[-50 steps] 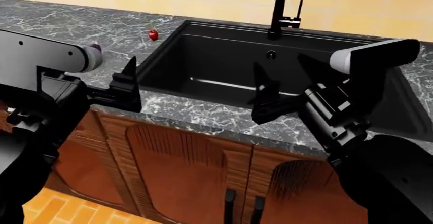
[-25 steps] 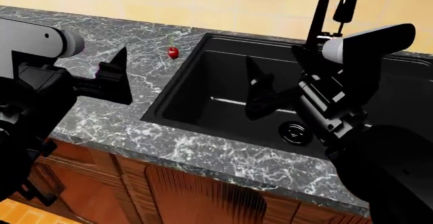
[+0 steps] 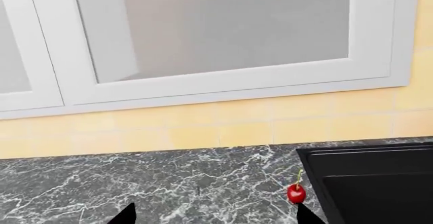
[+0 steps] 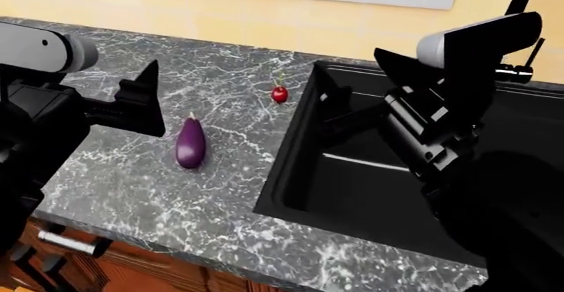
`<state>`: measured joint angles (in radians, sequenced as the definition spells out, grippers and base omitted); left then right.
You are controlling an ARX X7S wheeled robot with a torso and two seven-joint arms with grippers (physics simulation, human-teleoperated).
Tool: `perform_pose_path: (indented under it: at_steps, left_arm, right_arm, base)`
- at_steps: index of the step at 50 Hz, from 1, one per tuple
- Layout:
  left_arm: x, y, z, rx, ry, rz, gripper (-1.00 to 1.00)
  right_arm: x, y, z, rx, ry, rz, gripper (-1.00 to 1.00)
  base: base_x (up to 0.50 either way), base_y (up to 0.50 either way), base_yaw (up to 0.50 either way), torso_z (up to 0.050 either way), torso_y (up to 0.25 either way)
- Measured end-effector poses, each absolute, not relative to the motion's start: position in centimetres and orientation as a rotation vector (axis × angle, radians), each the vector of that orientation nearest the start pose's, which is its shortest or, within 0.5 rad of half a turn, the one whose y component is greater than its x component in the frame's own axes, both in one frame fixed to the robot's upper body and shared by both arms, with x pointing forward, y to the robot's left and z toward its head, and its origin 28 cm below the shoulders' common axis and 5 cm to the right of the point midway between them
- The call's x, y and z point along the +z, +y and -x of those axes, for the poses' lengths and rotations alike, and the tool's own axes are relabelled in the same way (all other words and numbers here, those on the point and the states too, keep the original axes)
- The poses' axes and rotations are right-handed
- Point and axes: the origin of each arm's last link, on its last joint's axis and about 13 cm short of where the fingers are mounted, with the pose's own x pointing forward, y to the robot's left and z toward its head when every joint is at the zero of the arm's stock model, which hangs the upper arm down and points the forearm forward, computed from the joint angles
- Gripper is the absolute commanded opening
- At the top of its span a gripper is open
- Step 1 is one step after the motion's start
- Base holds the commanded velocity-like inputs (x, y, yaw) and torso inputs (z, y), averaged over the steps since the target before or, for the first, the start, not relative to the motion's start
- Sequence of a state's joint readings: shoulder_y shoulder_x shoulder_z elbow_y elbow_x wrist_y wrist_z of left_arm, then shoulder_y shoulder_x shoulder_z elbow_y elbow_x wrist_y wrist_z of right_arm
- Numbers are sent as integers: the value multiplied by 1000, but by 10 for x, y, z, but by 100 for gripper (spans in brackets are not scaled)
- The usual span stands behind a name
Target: Pick up the fruits and vegetables and place them in the sink. Turn on the sink faucet to wash them. Then turn the sink off and put them in the tray.
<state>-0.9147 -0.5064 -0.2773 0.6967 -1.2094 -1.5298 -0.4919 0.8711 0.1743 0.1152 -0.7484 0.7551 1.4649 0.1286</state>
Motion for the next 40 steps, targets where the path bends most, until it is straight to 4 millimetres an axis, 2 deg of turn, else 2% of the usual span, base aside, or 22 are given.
perform_pose_path:
  at_steps: [11,15,26,28,40]
  left_arm:
    - [282,268,-213,-179,-98,-117,100]
    - [282,268,-213,-183,-96,-117,100]
    - [281,268,-212,-199,-95,-118,100]
    - [281,268,-212,-192,-93,-119,100]
    - [279,266,-211,-206,-88,-125,100]
  right_arm:
    - [273,-99,-238,425,-157,18,100]
    - [275,-100,-238,419,-154,17,100]
    - [277,-102,-239,391,-148,21,100]
    - [278,-102,-239,396,-147,19,100]
    - [279,-104,-239,389,-119,18,100]
  base:
    - [342,357,0,0,1]
    - [15,4,0,0,3]
    - [17,510,0,0,0]
    - [70,20,0,0,0]
    - [46,6,-438,0,0]
